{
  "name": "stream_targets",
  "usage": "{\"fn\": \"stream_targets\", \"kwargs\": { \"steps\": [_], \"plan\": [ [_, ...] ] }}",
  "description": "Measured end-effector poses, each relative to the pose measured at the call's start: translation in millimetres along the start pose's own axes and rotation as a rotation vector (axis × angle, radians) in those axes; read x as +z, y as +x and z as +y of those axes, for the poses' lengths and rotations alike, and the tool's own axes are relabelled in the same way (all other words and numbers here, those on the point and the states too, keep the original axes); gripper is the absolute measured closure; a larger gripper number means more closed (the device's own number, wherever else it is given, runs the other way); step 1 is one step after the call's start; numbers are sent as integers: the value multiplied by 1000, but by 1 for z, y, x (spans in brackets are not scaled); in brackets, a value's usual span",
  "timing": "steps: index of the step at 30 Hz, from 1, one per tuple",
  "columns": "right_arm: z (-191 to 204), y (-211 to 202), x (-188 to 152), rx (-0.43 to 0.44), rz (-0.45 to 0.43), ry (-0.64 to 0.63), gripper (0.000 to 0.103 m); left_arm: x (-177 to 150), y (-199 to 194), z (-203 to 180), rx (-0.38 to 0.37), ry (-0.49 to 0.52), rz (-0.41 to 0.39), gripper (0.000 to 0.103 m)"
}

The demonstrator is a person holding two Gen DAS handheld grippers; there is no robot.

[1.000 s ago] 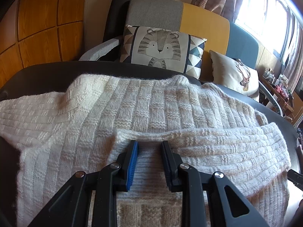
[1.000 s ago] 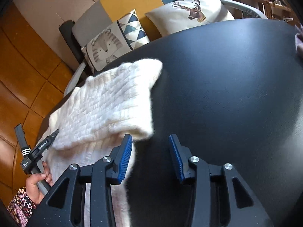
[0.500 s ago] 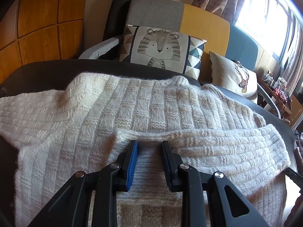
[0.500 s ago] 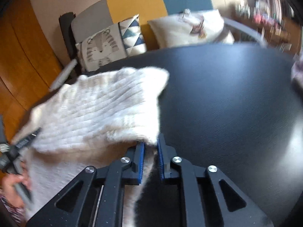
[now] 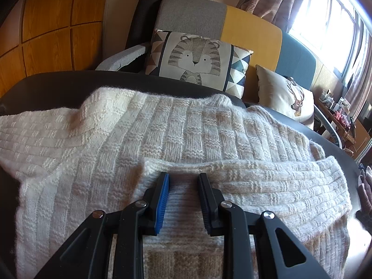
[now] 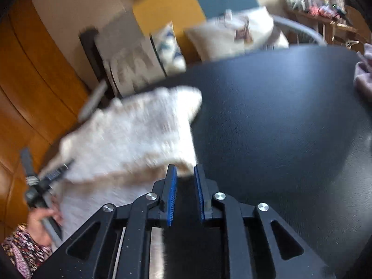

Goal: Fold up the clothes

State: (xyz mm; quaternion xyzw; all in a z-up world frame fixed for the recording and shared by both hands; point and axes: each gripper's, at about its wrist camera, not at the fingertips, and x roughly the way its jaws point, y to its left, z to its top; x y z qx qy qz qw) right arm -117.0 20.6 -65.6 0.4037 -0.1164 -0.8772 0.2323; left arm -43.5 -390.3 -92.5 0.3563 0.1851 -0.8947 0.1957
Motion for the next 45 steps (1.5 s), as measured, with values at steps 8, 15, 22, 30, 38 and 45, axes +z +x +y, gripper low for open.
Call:
{"fn": "stream_targets", "kwargs": {
  "steps": [8, 15, 22, 30, 38, 45],
  "plan": [
    [51, 57, 38, -10, 39, -106, 86, 0, -1, -1, -5, -5, 0, 78],
    [37, 112, 54, -127, 101, -145, 94, -1, 1, -1, 7, 5, -1, 78],
    [19, 124, 65, -91, 123, -59, 97, -2, 1, 2, -4, -4, -2, 78],
    [19, 54, 29, 66, 113, -30, 93, -2, 1, 2, 1, -1, -2, 78],
    [18, 52, 0, -68, 149, -95, 96, 0, 2, 6, -18, -17, 0, 78],
    [92, 40, 6, 22, 104, -157, 80, 0, 2, 0, 8, 2, 7, 78]
  ]
}}
